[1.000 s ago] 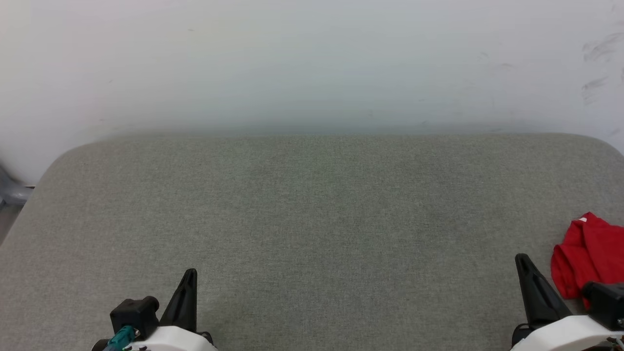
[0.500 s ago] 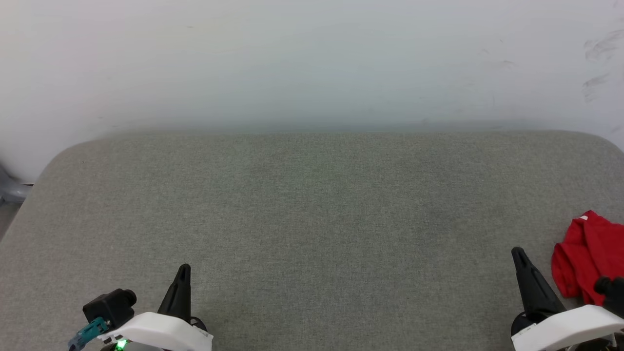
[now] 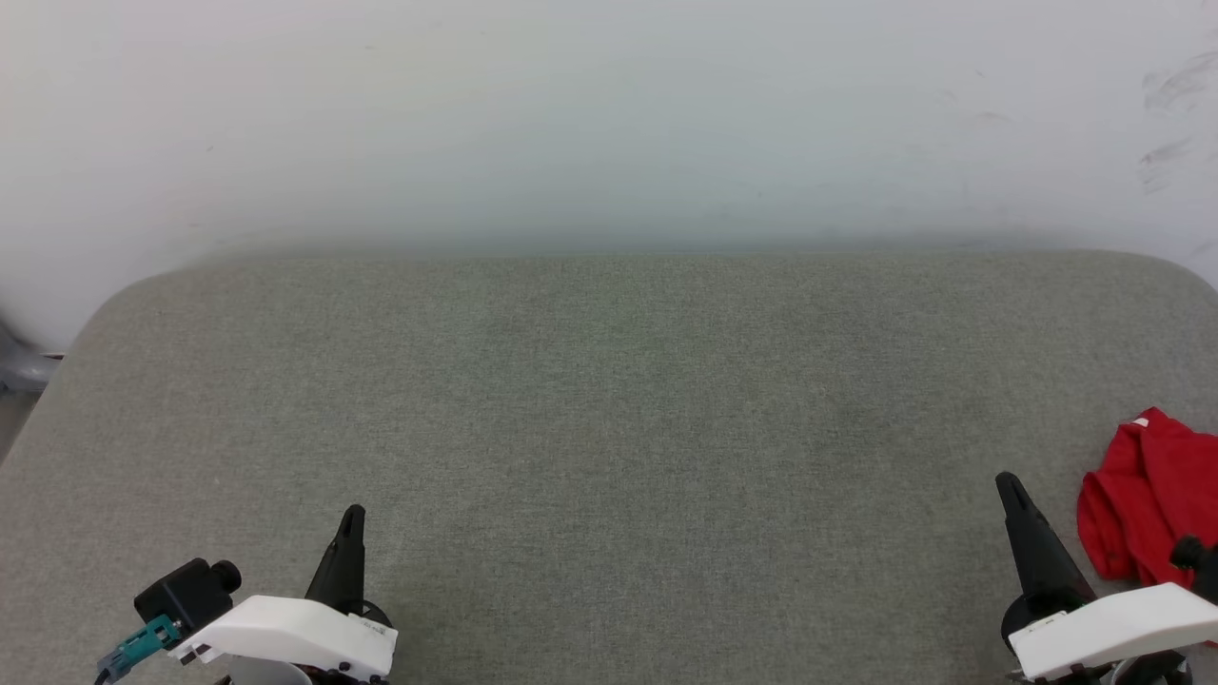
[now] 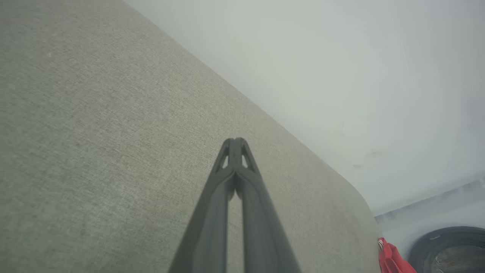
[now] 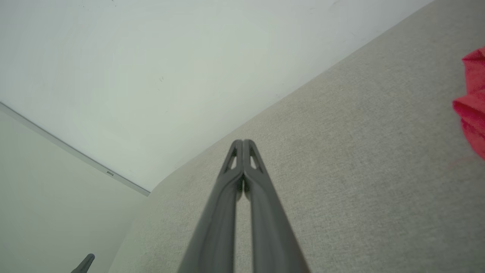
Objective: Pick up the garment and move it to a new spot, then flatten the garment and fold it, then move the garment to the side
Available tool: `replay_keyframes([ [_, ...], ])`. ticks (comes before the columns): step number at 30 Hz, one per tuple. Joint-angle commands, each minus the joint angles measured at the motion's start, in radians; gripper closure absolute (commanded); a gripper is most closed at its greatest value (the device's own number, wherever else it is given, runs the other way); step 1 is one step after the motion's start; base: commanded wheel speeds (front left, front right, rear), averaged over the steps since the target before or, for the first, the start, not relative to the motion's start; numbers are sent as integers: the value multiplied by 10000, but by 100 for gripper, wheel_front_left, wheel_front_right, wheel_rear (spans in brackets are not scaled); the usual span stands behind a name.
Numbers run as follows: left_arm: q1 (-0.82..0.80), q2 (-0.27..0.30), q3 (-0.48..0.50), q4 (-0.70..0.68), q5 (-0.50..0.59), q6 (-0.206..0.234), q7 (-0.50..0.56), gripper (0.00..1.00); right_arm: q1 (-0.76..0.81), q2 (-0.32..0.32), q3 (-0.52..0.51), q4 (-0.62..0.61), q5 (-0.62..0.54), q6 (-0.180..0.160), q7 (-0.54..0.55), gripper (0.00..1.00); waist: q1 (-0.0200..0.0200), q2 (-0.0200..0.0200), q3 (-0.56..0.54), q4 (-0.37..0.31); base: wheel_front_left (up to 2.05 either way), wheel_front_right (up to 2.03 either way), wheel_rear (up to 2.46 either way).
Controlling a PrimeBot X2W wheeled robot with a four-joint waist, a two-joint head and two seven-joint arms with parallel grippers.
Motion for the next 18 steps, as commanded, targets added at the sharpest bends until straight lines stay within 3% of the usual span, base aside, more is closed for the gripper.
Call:
replay_keyframes([
  [1, -295, -29, 107, -91, -310, -90, 75, 100, -335, -5, -23, -10, 375, 0, -1, 100, 0, -1, 7, 0, 0, 0, 0],
  [18, -469, -251, 546, -10, -2082, -338, 581, 100, -704, -3, -55, 577, 2379, 0, 38, 100, 0, -1, 83, -7, 0, 0, 0],
])
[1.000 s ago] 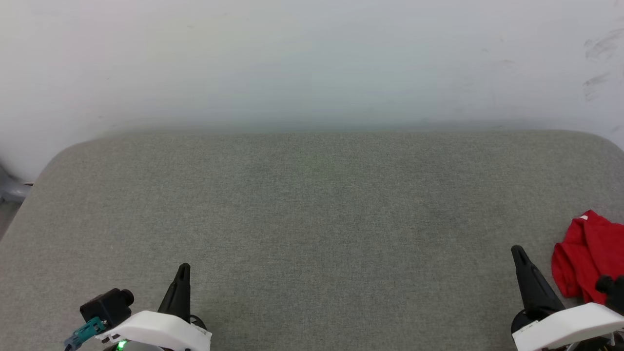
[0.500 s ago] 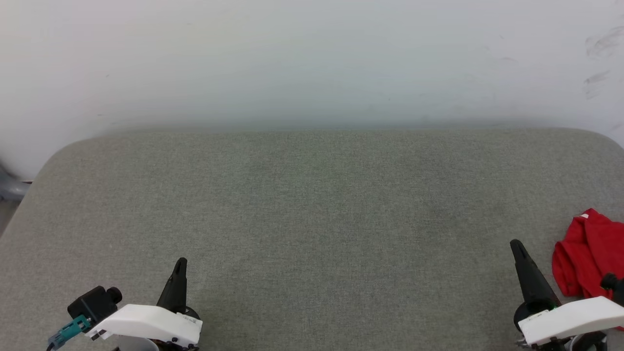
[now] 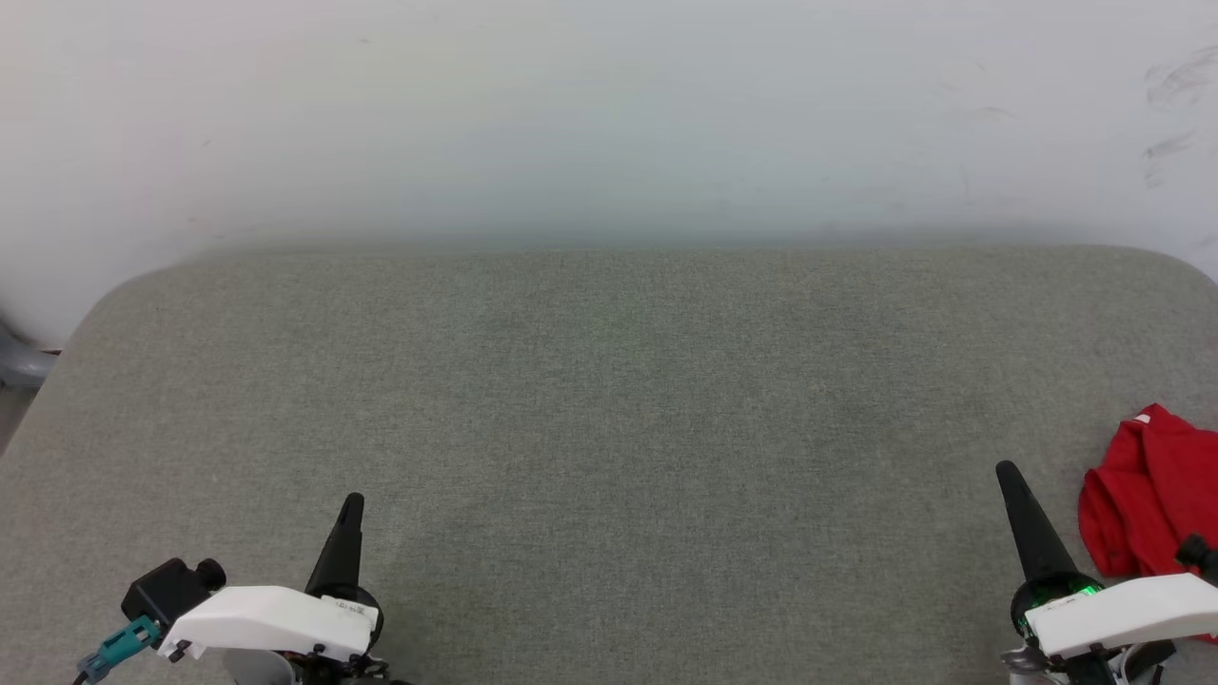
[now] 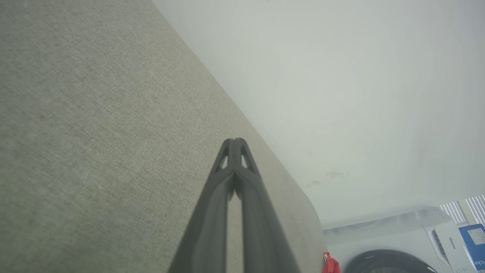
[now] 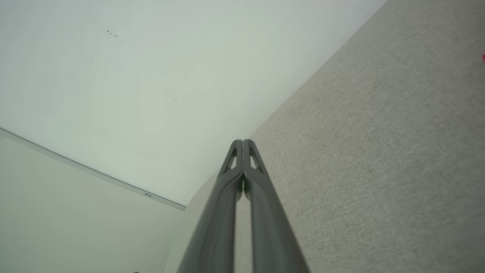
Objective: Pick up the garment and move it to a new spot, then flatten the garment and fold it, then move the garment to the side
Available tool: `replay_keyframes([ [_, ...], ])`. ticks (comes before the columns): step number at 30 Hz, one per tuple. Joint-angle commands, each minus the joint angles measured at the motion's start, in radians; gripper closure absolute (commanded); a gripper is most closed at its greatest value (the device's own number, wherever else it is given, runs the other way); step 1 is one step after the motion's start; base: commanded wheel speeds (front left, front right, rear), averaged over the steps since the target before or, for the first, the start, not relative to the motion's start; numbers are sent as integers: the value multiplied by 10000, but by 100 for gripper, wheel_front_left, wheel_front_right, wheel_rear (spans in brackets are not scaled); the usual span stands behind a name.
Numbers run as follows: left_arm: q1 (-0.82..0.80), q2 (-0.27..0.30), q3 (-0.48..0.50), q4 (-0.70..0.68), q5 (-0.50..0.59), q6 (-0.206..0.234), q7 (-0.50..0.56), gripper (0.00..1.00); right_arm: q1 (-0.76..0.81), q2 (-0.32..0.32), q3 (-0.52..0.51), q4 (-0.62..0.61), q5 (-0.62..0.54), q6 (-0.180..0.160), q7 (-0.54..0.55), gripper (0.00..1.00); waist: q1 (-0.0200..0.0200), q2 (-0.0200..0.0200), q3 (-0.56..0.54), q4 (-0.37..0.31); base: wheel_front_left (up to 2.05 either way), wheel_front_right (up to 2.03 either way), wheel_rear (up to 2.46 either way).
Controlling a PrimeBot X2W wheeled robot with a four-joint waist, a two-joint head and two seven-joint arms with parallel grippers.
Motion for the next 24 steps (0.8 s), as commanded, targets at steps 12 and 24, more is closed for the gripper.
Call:
replay_keyframes([
  [12, -365, -143, 355, -18, -1234, -231, 362, 100, -517, -2, -35, 328, 1412, -1, 28, 100, 0, -1, 55, -5, 0, 0, 0],
  [24, -453, -272, 608, 35, -2287, -368, 671, 100, -713, 0, -55, 682, 2597, -1, 50, 100, 0, -1, 113, -10, 0, 0, 0],
])
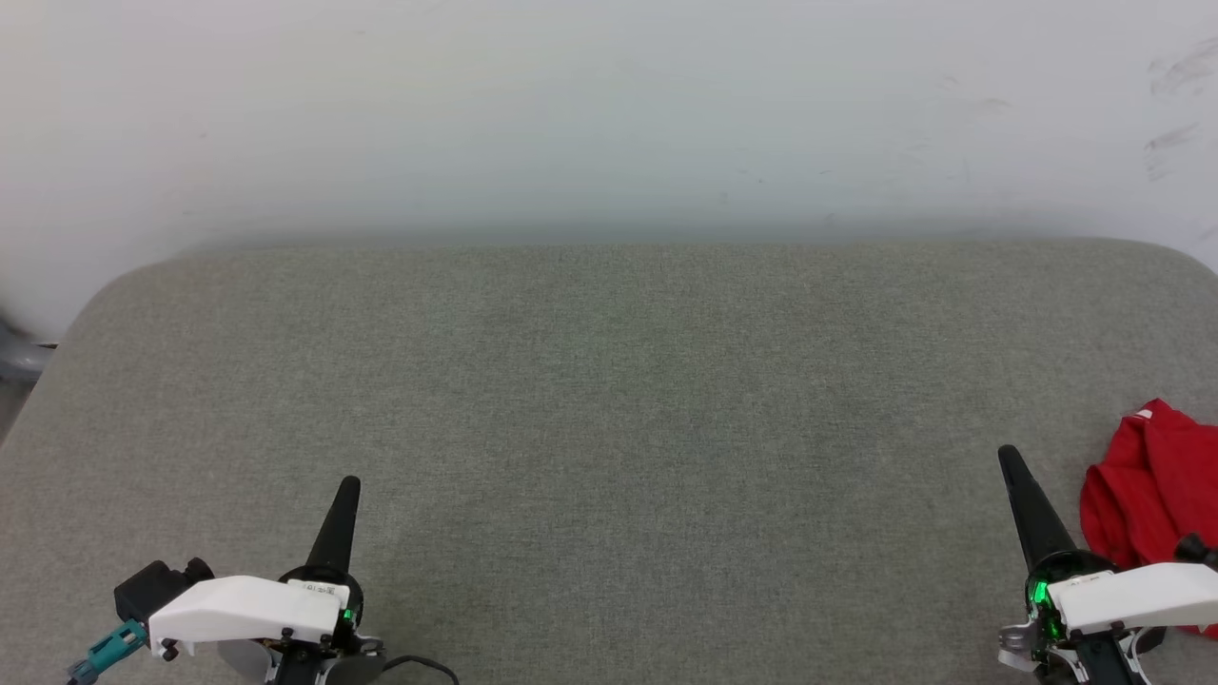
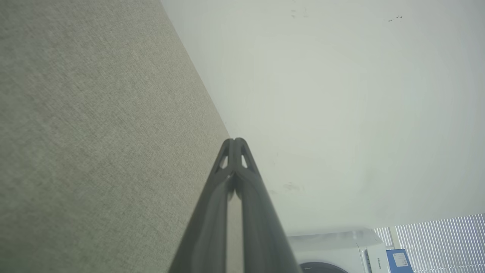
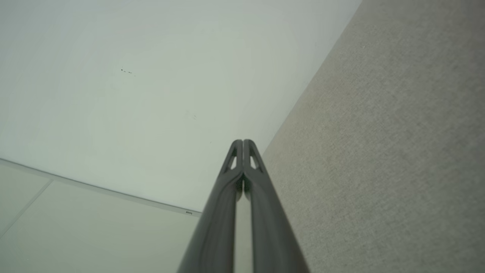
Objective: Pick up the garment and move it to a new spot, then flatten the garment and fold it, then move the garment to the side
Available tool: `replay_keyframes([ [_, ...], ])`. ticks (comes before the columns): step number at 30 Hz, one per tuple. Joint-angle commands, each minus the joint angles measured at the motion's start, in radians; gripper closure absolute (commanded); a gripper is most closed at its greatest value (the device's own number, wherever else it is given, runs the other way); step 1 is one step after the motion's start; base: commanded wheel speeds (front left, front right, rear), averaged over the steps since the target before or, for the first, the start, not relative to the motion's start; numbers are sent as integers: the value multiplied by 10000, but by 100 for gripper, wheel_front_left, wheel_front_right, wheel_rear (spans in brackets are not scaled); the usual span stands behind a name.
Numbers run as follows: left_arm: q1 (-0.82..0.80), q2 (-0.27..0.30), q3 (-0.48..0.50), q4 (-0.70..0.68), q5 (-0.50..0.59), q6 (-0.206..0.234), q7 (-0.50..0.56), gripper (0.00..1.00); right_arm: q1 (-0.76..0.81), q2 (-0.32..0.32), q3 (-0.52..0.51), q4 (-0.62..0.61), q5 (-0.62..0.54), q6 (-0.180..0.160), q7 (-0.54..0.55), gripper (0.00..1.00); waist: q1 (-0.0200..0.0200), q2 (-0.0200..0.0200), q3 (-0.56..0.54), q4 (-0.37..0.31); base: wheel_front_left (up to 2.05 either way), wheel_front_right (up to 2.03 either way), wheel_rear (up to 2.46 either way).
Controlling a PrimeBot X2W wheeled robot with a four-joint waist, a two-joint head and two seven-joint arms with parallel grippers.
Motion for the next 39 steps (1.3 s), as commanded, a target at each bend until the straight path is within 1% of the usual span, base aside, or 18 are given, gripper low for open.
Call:
replay_keyframes([
  [1, -210, 0, 78, -29, -187, -49, 70, 100, -208, 0, -20, 21, 206, -1, 8, 100, -1, 0, 5, 0, 0, 0, 0],
  [19, -333, -185, 412, 38, -1557, -244, 456, 100, -495, 3, -45, 475, 1765, -2, 37, 100, -1, 0, 91, -8, 0, 0, 0],
  [39, -436, -352, 727, 107, -2870, -430, 843, 100, -718, 7, -70, 929, 3245, -3, 76, 100, -1, 0, 186, -17, 0, 0, 0],
])
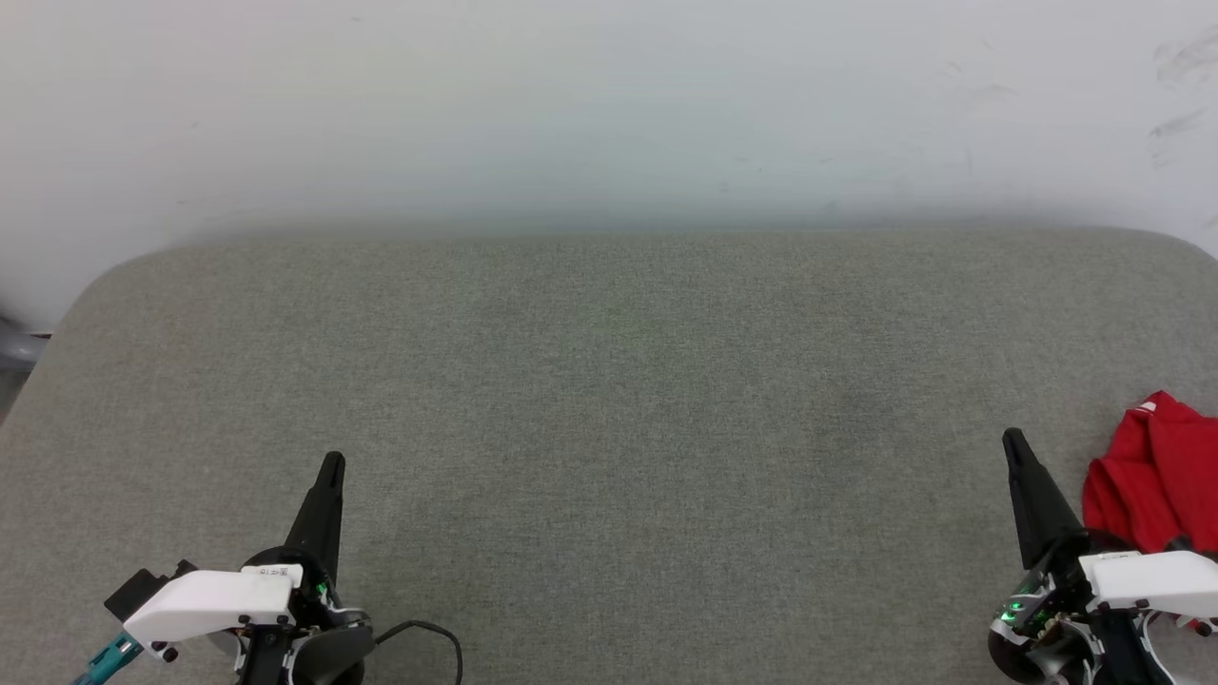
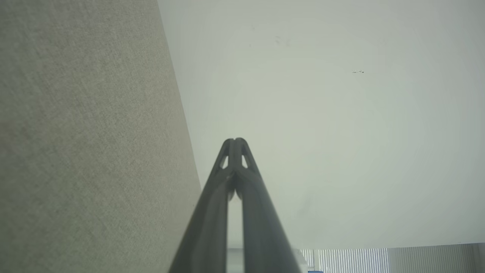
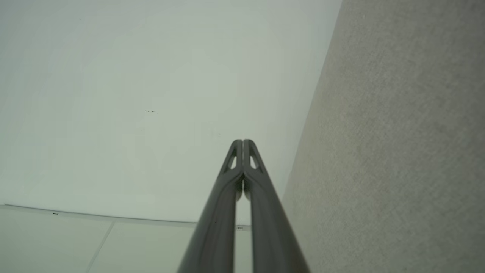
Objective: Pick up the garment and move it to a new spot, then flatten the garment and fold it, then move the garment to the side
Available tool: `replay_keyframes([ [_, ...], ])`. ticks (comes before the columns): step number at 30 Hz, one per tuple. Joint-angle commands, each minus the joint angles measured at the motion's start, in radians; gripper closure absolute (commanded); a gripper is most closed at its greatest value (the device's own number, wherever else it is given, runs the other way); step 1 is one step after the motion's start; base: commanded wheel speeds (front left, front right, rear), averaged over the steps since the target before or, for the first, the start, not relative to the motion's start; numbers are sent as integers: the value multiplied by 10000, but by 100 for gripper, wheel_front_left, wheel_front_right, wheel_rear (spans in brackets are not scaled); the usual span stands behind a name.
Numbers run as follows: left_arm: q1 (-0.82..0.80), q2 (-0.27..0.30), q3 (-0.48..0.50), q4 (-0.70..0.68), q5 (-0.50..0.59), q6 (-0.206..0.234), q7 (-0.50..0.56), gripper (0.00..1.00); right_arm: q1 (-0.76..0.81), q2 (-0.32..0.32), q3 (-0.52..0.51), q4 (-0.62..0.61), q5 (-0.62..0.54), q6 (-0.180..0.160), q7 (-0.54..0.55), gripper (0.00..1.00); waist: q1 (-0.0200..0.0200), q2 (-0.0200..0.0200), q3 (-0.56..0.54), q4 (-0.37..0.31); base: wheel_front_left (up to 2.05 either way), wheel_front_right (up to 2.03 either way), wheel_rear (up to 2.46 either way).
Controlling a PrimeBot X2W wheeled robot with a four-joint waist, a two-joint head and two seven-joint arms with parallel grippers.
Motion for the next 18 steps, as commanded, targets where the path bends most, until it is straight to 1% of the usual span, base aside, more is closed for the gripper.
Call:
replay_keyframes([
  [1, -112, -26, 72, 8, -161, -79, 90, 100, -132, 7, -15, 73, 195, -3, 22, 100, 0, 0, 7, 0, 0, 0, 0],
  [5, -132, -62, 133, 23, -414, -100, 144, 100, -203, 8, -19, 146, 468, -3, 30, 100, 0, 0, 26, -2, 0, 0, 0],
  [18, -124, -62, 123, 17, -377, -94, 140, 100, -186, 9, -18, 137, 445, -3, 23, 100, 0, 0, 28, -2, 0, 0, 0],
])
